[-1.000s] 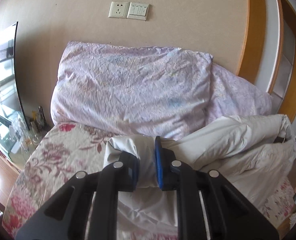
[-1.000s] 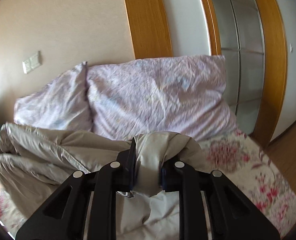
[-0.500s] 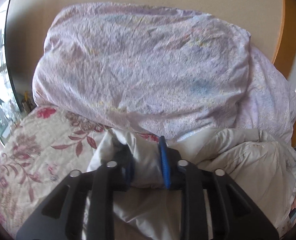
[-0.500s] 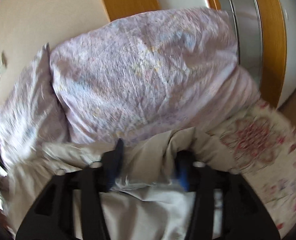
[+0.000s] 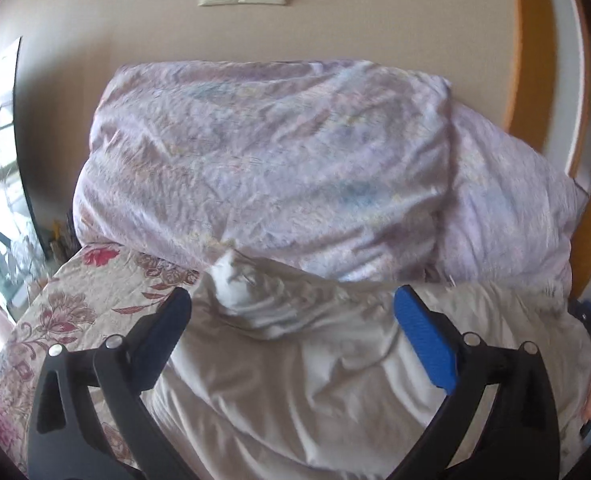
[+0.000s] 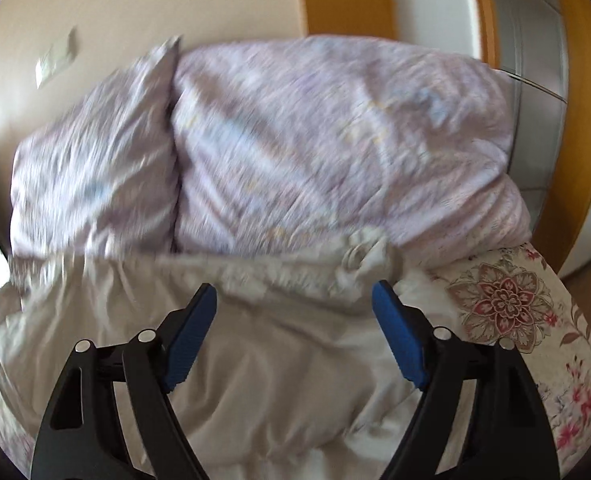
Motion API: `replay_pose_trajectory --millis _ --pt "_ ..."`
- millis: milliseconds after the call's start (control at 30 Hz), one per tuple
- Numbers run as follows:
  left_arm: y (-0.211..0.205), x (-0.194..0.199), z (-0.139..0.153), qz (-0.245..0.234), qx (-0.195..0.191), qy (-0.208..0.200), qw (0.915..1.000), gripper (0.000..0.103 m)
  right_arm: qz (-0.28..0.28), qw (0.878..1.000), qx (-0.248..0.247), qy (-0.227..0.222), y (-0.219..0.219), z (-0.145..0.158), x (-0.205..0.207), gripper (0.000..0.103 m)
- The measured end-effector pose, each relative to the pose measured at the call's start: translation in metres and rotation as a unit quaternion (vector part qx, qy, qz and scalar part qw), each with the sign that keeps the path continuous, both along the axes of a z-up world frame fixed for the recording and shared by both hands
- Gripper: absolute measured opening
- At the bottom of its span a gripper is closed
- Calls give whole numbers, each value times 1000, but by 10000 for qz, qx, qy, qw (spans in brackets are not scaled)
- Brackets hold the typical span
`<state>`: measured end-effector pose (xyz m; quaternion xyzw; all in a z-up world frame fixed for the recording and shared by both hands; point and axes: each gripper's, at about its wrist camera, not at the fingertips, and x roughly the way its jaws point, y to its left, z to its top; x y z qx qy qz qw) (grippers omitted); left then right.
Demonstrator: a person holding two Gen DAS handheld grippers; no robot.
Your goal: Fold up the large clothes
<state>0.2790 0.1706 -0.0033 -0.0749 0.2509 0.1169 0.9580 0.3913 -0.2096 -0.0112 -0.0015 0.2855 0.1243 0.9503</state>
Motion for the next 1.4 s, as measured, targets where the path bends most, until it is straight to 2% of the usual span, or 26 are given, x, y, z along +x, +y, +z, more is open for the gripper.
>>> replay_pose_trajectory --millis 167,233,300,567,933,1267,1400 --pt "-29 11 -28 -177 757 282 9966 101 127 9971 -687 306 25 -21 3 73" --pt "-32 24 -43 -113 957 500 9941 100 -3 9935 -994 561 31 -37 15 72" --pt "-31 38 -54 4 1037 710 9921 98 -123 9919 -1031 734 30 -49 25 72" --pt "-13 83 -75 525 755 1055 9902 101 -552 9888 -777 1145 28 -68 65 76" --pt "0 115 -96 496 377 1165 9912 101 -752 9891 -766 1009 35 -85 83 82" --pt "4 128 -107 496 316 1354 9890 101 -742 9882 -730 1123 30 -97 100 85" --pt "2 125 -104 587 419 1387 9877 101 -762 9881 -727 1118 27 -97 102 86"
